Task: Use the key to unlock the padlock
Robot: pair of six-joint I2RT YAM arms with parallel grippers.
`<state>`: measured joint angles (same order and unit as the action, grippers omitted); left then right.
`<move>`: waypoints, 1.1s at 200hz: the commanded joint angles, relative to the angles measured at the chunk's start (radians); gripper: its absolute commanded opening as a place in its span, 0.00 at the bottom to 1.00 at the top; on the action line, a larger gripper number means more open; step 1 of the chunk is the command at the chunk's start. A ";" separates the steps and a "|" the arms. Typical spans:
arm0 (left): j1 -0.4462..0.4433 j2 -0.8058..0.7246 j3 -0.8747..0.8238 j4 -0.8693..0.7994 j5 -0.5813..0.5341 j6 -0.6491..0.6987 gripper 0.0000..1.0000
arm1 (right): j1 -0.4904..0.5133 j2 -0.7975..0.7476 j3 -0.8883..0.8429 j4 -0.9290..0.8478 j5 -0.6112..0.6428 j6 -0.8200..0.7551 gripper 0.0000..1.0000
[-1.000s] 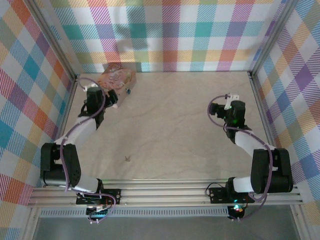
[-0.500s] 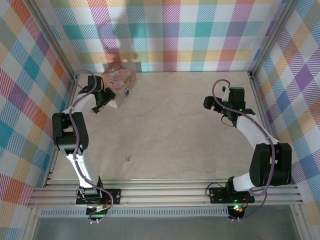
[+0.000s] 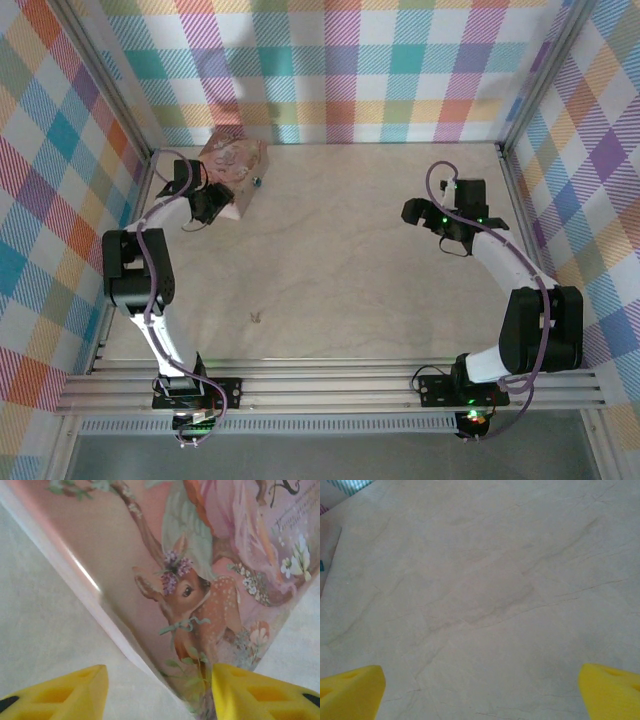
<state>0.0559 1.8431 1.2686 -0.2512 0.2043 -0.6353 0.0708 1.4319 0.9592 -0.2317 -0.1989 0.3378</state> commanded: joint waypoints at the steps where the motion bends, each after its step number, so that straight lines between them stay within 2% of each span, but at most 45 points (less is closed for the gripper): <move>1: 0.007 -0.045 -0.116 -0.118 0.075 0.051 0.49 | 0.018 -0.017 0.023 -0.018 -0.053 0.024 0.96; 36: 0.000 -0.147 -0.244 -0.148 0.129 0.111 0.40 | 0.071 0.023 0.064 -0.047 -0.058 0.038 0.94; 66: -0.043 -0.203 -0.302 -0.190 0.145 0.177 0.35 | 0.146 0.062 0.110 -0.070 -0.036 0.034 0.94; 117: -0.240 -0.181 -0.279 -0.214 0.134 0.255 0.23 | 0.226 0.071 0.093 -0.086 -0.058 0.072 0.93; 176: -0.454 -0.114 -0.217 -0.171 0.126 0.284 0.10 | 0.230 -0.135 -0.051 -0.166 -0.014 0.093 0.94; 201: -0.476 -0.185 -0.222 -0.146 0.113 0.243 0.11 | 0.230 -0.200 -0.048 -0.210 0.017 0.091 0.94; 220: -0.474 -0.264 -0.175 -0.203 0.026 0.253 0.17 | 0.230 -0.214 -0.037 -0.210 0.036 0.110 0.93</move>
<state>-0.4217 1.7046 1.0309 -0.3954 0.3145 -0.3813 0.2981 1.2396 0.9077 -0.4042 -0.1974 0.4187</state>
